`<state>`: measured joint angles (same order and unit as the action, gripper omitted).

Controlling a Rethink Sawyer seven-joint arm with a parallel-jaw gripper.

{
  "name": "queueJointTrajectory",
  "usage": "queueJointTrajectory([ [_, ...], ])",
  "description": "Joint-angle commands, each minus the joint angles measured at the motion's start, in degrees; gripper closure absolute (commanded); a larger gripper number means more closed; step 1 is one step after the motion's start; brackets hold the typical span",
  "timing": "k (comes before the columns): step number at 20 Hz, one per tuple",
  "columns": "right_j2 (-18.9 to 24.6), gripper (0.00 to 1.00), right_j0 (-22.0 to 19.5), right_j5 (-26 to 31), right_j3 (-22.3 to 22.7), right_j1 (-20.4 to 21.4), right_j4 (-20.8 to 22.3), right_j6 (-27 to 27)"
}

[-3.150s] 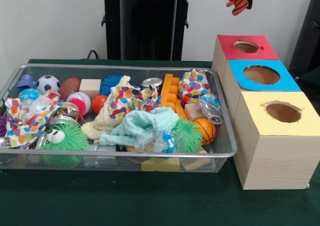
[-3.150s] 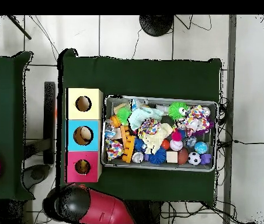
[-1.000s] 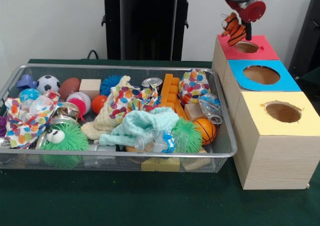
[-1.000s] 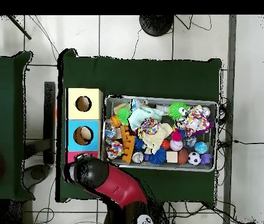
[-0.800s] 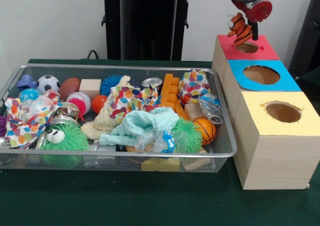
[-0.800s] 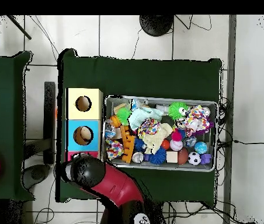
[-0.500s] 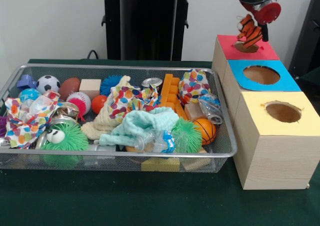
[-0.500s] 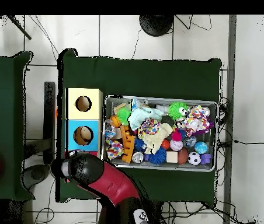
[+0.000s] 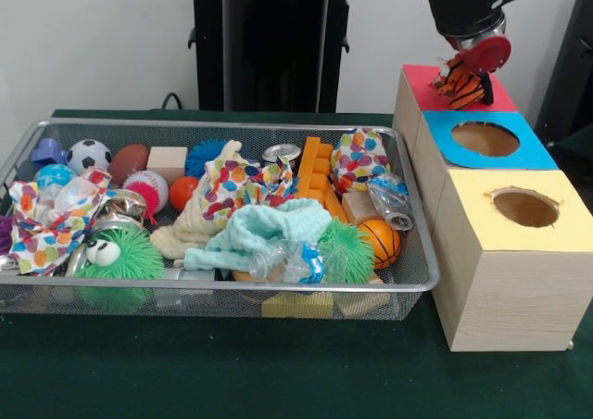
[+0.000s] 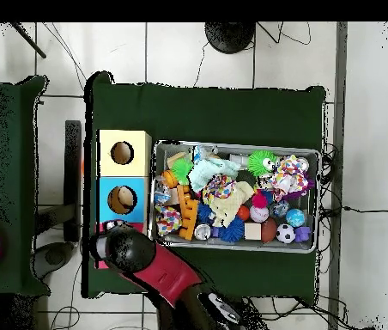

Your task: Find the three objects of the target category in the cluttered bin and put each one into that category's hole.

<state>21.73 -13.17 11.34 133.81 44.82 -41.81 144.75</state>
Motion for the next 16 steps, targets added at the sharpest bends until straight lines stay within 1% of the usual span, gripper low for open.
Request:
queueJointTrajectory([
  [1,6.4,1.0,-2.9,-7.7,3.3,-7.9,4.4,6.3],
  [3,5.1,1.0,-2.9,-7.5,2.6,-8.8,6.0,5.6],
  [5,3.3,1.0,-1.9,-5.8,1.9,-8.3,6.7,5.4],
  [7,2.7,1.0,-1.8,-4.4,1.7,-7.7,7.2,5.2],
  [10,1.8,1.0,-0.6,-1.4,1.7,-5.9,6.6,5.9],
  [13,6.0,1.0,-2.1,0.8,4.5,-3.1,3.8,9.0],
  [16,8.8,1.0,-1.5,2.8,6.6,0.9,0.9,12.4],
])
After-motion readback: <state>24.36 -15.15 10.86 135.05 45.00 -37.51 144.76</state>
